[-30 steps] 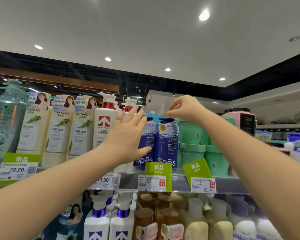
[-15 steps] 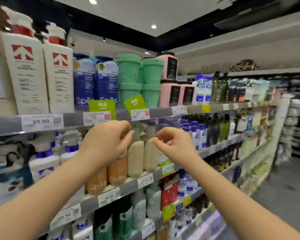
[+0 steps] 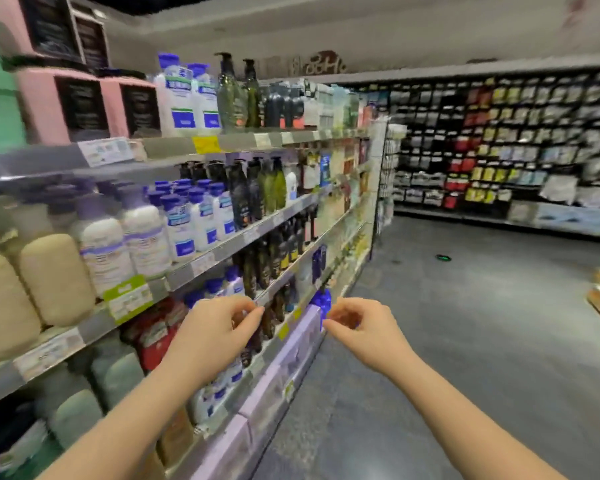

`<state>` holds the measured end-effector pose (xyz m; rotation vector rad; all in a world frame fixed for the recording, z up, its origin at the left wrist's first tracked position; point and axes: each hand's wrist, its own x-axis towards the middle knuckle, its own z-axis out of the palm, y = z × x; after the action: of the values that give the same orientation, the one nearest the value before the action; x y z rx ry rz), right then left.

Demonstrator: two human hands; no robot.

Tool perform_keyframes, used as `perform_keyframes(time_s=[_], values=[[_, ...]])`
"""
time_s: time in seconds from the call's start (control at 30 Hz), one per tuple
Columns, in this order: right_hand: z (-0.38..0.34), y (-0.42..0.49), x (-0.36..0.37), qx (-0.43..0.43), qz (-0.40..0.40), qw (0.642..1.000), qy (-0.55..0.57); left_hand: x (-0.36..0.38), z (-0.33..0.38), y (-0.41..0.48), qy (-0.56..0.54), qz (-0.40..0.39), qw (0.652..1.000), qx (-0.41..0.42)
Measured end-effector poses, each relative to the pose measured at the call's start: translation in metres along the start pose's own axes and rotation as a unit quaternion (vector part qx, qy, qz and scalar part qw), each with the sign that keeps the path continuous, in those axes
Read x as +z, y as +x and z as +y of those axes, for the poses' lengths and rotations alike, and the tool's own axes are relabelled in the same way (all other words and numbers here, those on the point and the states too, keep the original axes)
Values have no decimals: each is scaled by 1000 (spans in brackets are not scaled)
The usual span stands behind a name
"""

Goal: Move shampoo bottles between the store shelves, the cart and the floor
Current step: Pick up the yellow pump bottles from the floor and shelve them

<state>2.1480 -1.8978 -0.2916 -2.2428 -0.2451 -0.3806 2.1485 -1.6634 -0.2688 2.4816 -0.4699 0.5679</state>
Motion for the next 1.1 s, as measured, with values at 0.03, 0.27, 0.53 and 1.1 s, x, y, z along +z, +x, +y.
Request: perform_keyframes(time_s=[0.03,0.27,0.53,1.1], values=[[19,7,-12,10,5,1000,-2,19,9,16,-2,-12,1000,2],[152,88,-106,55,11,998,-18,158,76,147,-42,-65,997,-12],[276,201,-165,107,21,994,-4,279,91,288,-62,-115,991,-39],[526,575,-227,205,64,976,-47,551,38,706,-88,-213,973,11]])
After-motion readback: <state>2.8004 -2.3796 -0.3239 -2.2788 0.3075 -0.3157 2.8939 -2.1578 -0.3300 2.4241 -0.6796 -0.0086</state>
